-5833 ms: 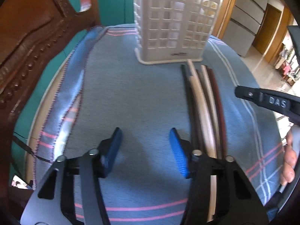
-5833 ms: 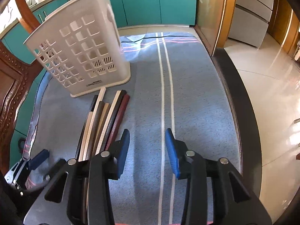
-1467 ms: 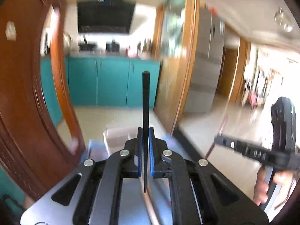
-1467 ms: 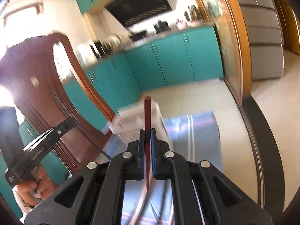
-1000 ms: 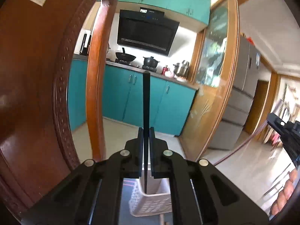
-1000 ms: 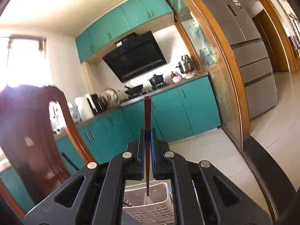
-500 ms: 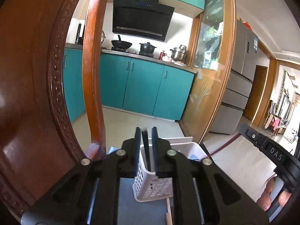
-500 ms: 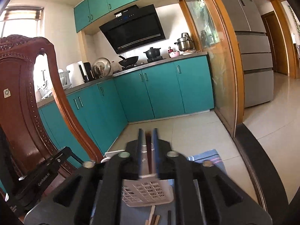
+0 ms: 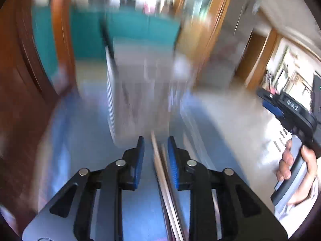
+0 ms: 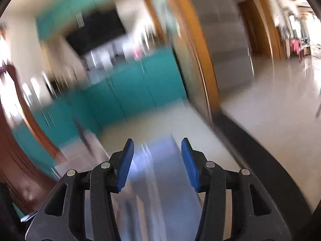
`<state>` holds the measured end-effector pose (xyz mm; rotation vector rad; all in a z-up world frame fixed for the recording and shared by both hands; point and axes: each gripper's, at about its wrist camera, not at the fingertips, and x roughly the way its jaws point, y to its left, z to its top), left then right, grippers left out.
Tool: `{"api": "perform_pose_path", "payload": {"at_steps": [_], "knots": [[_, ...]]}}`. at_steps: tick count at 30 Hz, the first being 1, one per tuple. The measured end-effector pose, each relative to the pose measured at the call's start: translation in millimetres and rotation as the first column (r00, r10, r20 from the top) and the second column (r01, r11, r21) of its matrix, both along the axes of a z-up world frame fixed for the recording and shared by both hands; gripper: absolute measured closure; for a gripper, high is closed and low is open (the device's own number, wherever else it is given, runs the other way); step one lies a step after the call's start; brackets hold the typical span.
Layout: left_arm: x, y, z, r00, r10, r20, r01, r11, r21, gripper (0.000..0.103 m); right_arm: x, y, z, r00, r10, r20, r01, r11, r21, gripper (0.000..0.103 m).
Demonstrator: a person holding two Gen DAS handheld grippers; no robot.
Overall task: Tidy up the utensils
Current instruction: 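Open both tools to drop the chopsticks into the holder, then lower both tools back down to the remaining chopsticks on the cloth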
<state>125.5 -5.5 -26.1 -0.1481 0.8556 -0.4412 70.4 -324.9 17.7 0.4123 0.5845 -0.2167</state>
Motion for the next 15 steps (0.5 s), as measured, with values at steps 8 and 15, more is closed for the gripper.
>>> {"api": "perform_pose_path", "payload": {"at_steps": [8,15], "knots": [[17.8,-23.7,-57.6,0.954,-0.099,-0.283,0.088,0.995,-0.053,0.086,41.2,32.1,-71.4,0.914,0.169,-0.368,-0.156,0.986,0.064,0.054],[16.7,-37.0,-55.4,0.96,-0.096,-0.265,0.097,0.995,-0.008,0.089,45.2,66.5,-77.2,0.885,0.224,-0.407,-0.241,0.97,0.009,0.05]]}}
